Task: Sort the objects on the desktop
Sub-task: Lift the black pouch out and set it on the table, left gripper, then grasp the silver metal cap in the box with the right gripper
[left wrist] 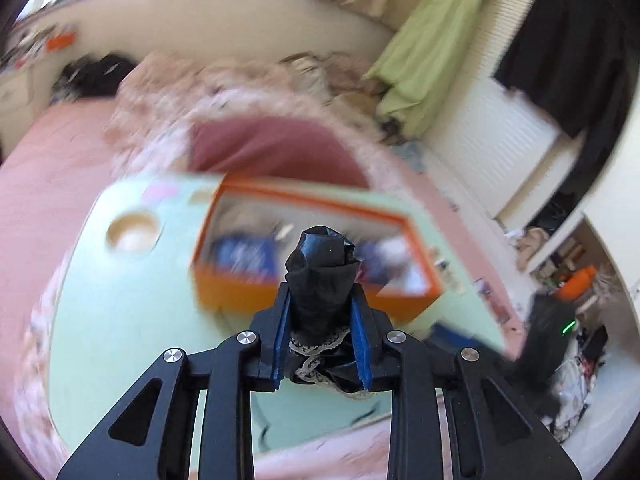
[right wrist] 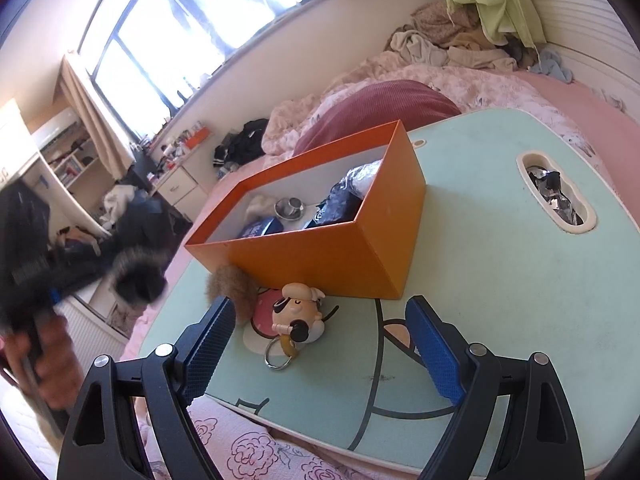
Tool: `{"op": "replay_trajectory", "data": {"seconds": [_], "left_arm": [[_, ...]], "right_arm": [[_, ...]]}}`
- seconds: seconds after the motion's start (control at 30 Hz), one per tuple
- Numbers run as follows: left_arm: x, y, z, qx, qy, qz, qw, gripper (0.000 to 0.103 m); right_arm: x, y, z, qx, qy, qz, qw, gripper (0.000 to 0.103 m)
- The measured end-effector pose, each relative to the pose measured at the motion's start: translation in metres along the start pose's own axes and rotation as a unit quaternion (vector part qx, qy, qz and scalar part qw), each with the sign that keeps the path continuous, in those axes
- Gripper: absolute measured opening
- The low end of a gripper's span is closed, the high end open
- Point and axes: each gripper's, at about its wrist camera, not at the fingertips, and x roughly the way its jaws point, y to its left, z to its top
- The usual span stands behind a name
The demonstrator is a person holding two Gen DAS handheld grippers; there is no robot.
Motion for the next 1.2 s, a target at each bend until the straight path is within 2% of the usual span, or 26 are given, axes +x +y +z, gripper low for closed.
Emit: {"op": "replay_trajectory", "data": {"seconds": [0.07, 0.13, 0.2, 0.23, 0.27, 0.33, 0.4, 0.43, 0.5, 0.57, 0.63, 0.67, 0.77, 0.9, 0.93, 0.97, 1.07, 1.2], "left_arm": [[0.014, 0.018, -0.022, -0.028, -0.002, -0.006, 0.9996, 0.028], [0.023, 0.031, -0.041, -0.048, -0.025, -0.028, 0.9982, 0.032], [0.024, 0.030, -0.049, -0.043, -0.035, -0.036, 0.9978, 0.036], [0.023, 0.026, -0.051, -0.029, -0.038, -0.036, 0.9982, 0.048], [0.022, 0.021, -0.054, -0.011, -0.044, -0.031, 0.9985, 0.068], [0.017, 0.017, -0.058, 0.008, -0.059, -0.016, 0.9981, 0.082], [0.011, 0.015, -0.060, 0.013, -0.069, -0.018, 0.9974, 0.082], [0.009, 0.016, -0.059, 0.008, -0.073, -0.021, 0.9971, 0.082], [0.008, 0.021, -0.062, -0.005, -0.070, -0.021, 0.9973, 0.082], [0.015, 0.027, -0.068, -0.020, -0.049, -0.023, 0.9984, 0.082], [0.023, 0.034, -0.073, -0.036, -0.024, -0.030, 0.9986, 0.082], [0.025, 0.038, -0.073, -0.044, -0.021, -0.034, 0.9982, 0.082], [0.022, 0.049, -0.074, -0.062, -0.031, -0.042, 0.9967, 0.082], [0.021, 0.051, -0.076, -0.062, -0.033, -0.045, 0.9965, 0.082], [0.022, 0.052, -0.076, -0.063, -0.032, -0.047, 0.9964, 0.082], [0.022, 0.053, -0.076, -0.065, -0.032, -0.049, 0.9961, 0.082], [0.021, 0.054, -0.075, -0.069, -0.034, -0.052, 0.9957, 0.082], [0.019, 0.053, -0.075, -0.066, -0.036, -0.051, 0.9959, 0.082]], "right_arm": [[0.000, 0.001, 0.000, -0.002, 0.000, -0.001, 1.000, 0.087], [-0.001, 0.002, -0.001, -0.005, 0.000, -0.002, 1.000, 0.087], [-0.003, 0.005, 0.002, -0.011, -0.004, -0.004, 1.000, 0.087], [-0.005, 0.009, 0.005, -0.016, -0.010, -0.003, 1.000, 0.087], [-0.008, 0.015, 0.011, -0.022, -0.018, -0.001, 1.000, 0.087], [-0.009, 0.032, 0.029, -0.034, -0.024, 0.011, 0.999, 0.087], [0.008, 0.053, 0.057, -0.039, 0.013, 0.032, 0.999, 0.087], [0.022, 0.062, 0.072, -0.037, 0.036, 0.029, 0.998, 0.087], [0.060, 0.078, 0.097, -0.040, 0.091, -0.006, 0.995, 0.079], [0.105, 0.087, 0.111, -0.042, 0.150, -0.031, 0.987, 0.052], [0.145, 0.090, 0.114, -0.042, 0.190, -0.052, 0.980, 0.040], [0.161, 0.089, 0.112, -0.038, 0.200, -0.066, 0.977, 0.040], [0.196, 0.087, 0.116, -0.017, 0.215, -0.096, 0.972, 0.040], [0.216, 0.079, 0.120, 0.007, 0.215, -0.145, 0.966, 0.039], [0.220, 0.076, 0.119, 0.013, 0.228, -0.151, 0.962, 0.032], [0.219, 0.076, 0.121, 0.012, 0.232, -0.152, 0.961, 0.031], [0.208, 0.077, 0.122, -0.001, 0.231, -0.130, 0.964, 0.031], [0.151, 0.086, 0.130, -0.032, 0.165, -0.076, 0.983, 0.031]]}}
